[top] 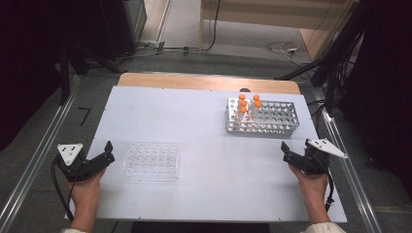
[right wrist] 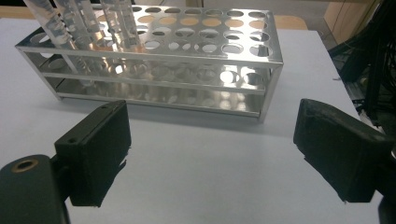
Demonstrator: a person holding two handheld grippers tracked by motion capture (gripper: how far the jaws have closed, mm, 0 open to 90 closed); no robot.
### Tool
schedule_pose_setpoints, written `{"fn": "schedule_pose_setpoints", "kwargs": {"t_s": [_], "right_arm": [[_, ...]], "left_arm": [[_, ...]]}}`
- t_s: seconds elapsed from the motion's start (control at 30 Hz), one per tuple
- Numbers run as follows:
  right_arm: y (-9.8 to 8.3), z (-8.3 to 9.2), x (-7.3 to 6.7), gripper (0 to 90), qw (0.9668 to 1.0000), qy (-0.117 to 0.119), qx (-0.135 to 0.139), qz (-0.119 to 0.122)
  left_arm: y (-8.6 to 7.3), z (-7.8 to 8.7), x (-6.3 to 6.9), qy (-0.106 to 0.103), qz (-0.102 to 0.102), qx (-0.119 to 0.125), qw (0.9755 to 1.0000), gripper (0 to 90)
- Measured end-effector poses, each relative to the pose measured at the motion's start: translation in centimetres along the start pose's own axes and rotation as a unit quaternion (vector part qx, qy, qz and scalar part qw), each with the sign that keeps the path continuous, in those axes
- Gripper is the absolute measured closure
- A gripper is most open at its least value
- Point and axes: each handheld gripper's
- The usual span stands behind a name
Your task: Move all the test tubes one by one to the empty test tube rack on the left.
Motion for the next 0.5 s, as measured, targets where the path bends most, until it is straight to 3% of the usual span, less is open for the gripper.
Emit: {"fn": "schedule_pose_setpoints", "kwargs": {"t_s": [0.5], "right_arm": [[1.6, -1.2, -3.0, 10.0, 0.9996, 0.022, 0.008, 0.015]], "left_arm": [[0.0, 0.1, -0.1, 0.003, 0.0, 0.002, 1.0, 1.3]]}}
Point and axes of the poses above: each handheld gripper's, and its own axes: z roughly backward along the jaws, y roughly out of its top, x roughly to its right, and after that the axes turned 10 degrees about -y, right-handed
